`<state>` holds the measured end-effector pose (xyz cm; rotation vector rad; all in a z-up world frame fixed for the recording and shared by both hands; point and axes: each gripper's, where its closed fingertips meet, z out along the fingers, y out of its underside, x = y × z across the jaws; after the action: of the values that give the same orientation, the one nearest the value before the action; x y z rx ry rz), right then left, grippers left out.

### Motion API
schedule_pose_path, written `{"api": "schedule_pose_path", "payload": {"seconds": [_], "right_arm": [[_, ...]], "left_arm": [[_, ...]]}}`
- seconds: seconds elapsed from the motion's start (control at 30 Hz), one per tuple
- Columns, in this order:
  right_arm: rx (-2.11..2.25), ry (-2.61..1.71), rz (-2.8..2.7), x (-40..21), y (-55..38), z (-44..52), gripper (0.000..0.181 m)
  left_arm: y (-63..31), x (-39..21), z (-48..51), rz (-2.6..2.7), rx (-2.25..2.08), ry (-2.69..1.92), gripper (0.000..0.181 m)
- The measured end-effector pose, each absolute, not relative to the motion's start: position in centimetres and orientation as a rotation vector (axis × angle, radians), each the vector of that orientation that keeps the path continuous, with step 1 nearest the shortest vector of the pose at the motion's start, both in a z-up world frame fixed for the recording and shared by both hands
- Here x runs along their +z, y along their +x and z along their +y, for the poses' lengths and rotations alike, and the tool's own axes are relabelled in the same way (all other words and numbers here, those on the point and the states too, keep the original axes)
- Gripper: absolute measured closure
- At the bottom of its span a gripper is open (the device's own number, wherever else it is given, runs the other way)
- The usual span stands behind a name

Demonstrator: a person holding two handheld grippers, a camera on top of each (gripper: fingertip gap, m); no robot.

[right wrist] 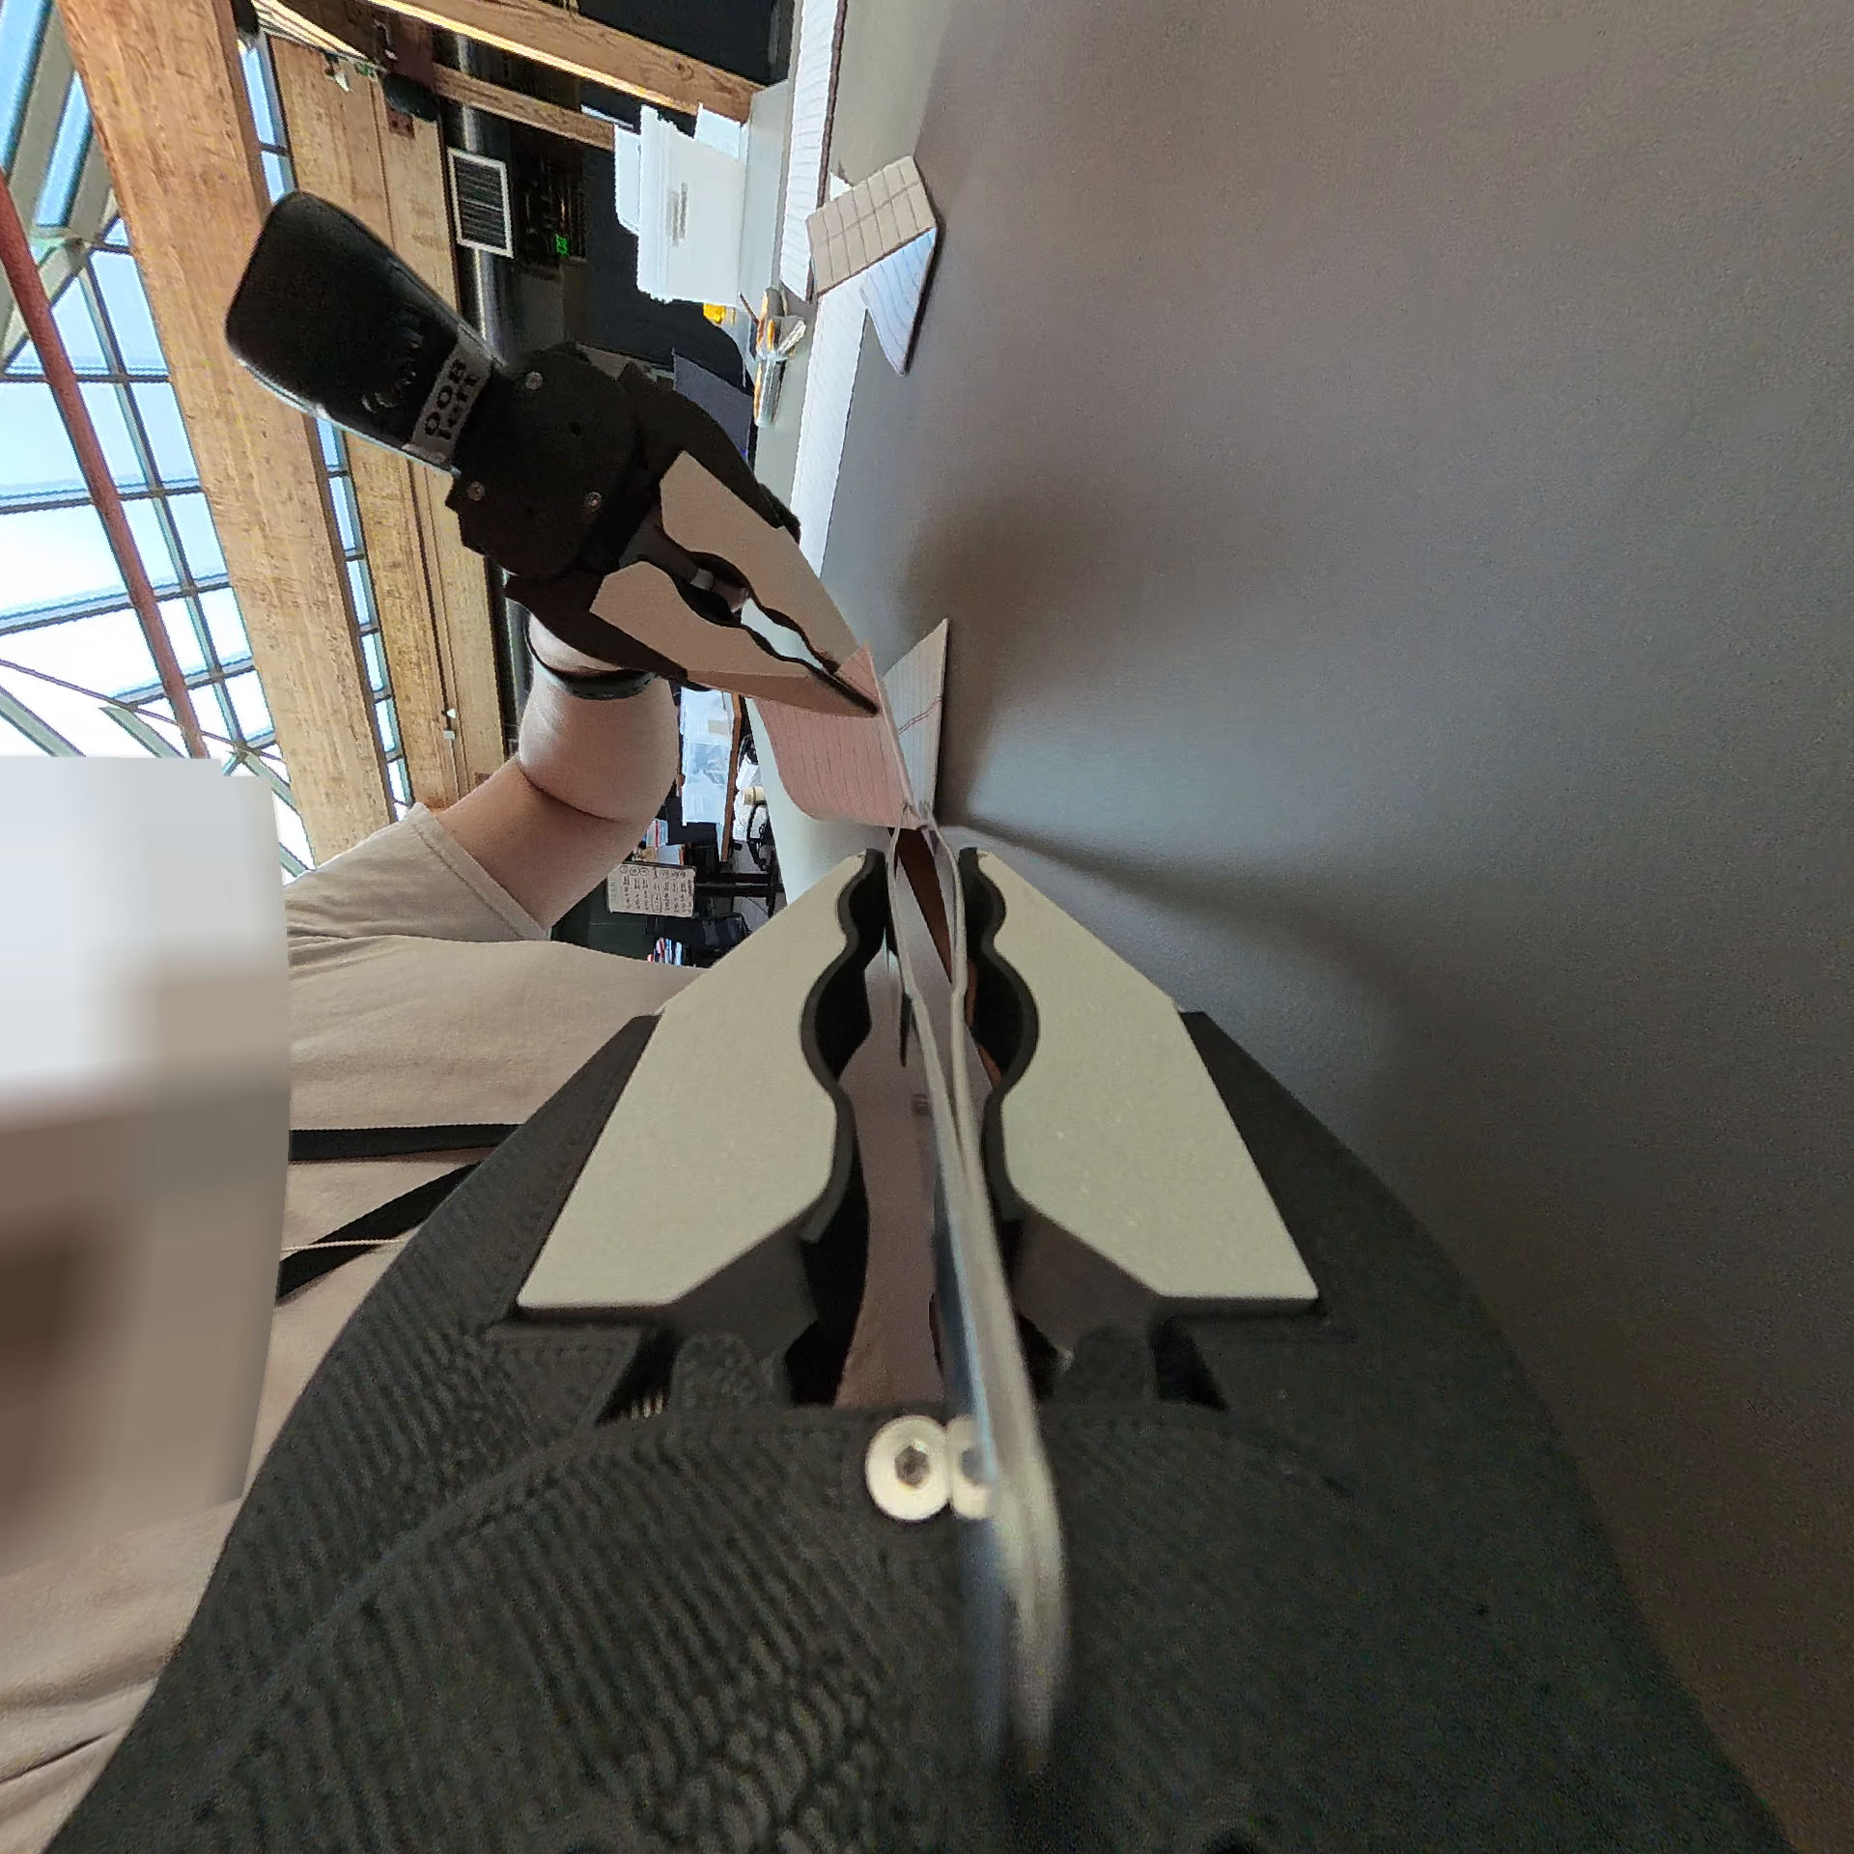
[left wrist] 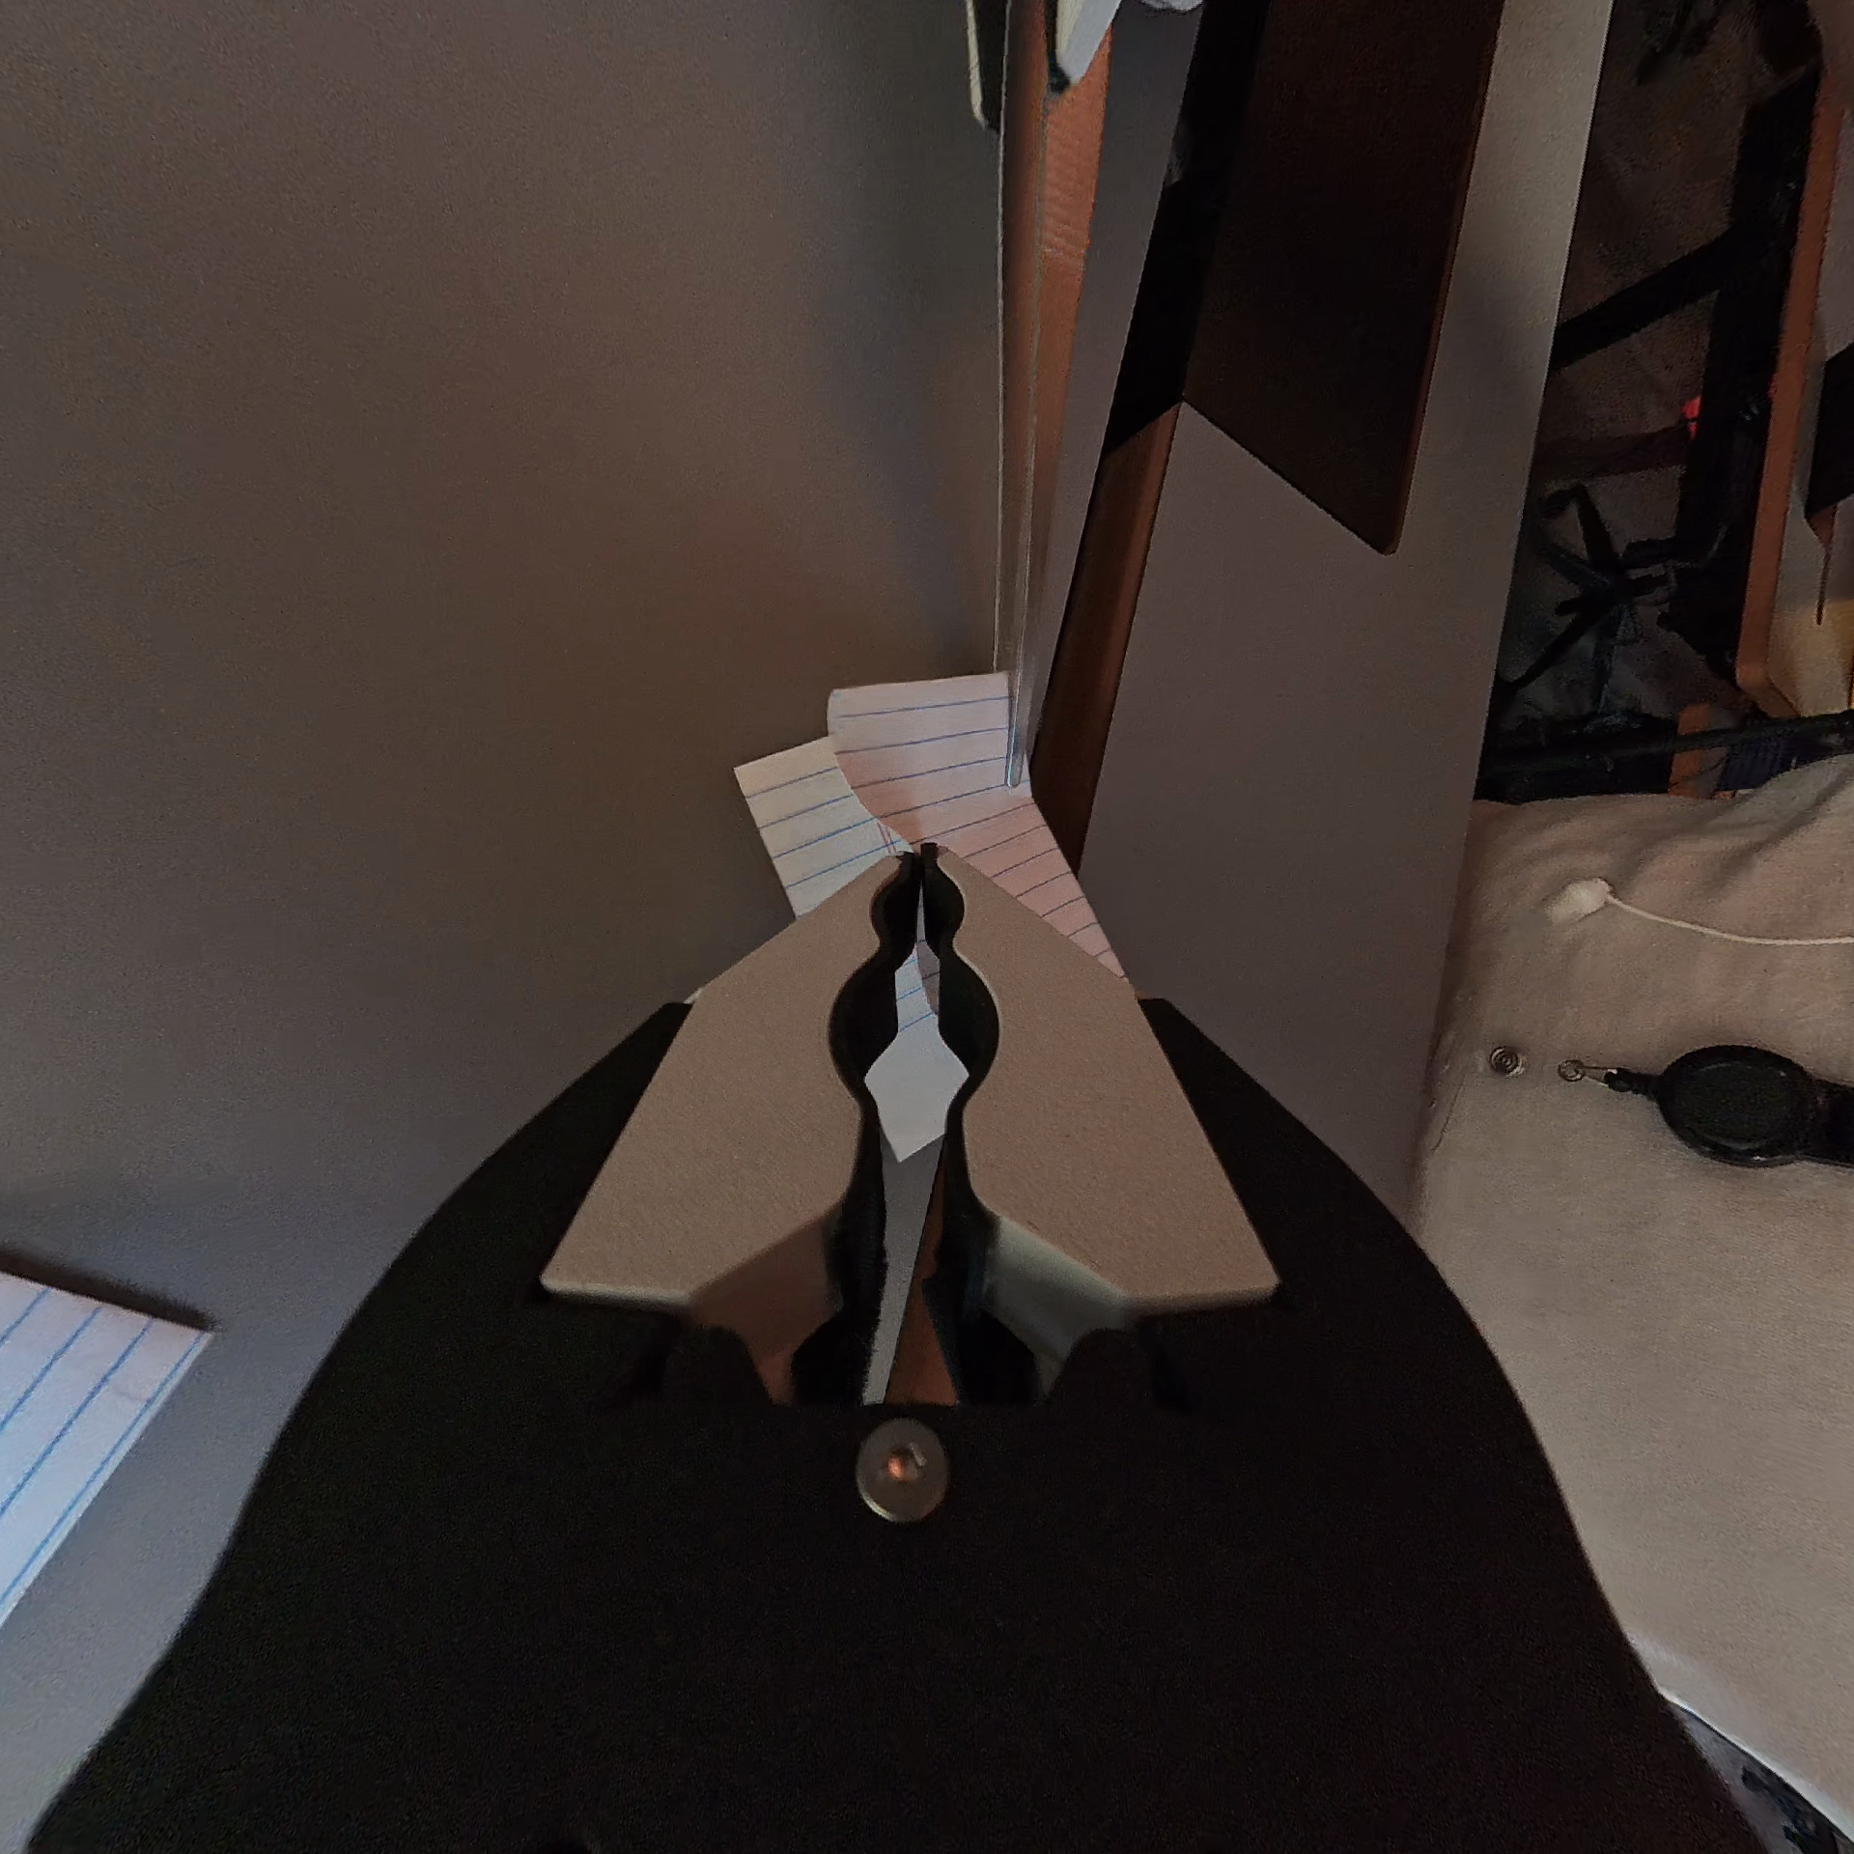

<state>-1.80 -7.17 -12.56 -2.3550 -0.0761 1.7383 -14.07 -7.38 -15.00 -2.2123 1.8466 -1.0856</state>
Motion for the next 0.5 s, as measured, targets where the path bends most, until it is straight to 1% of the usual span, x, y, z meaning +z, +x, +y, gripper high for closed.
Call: {"api": "schedule_pose_path", "payload": {"seconds": [0.23,0.5], "right_arm": [[1.67,-2.258,-0.273,-11.9,-2.5,-7.9,0.166],[1.571,-2.098,-0.579,-11.0,-3.6,-9.3,0.162]], "left_arm": [[-14.9,-16.1,-7.7,1.722,-1.176,-2.278,0.181],[-15.3,-16.1,-8.1,1.735,-1.144,-2.252,0.181]]}}
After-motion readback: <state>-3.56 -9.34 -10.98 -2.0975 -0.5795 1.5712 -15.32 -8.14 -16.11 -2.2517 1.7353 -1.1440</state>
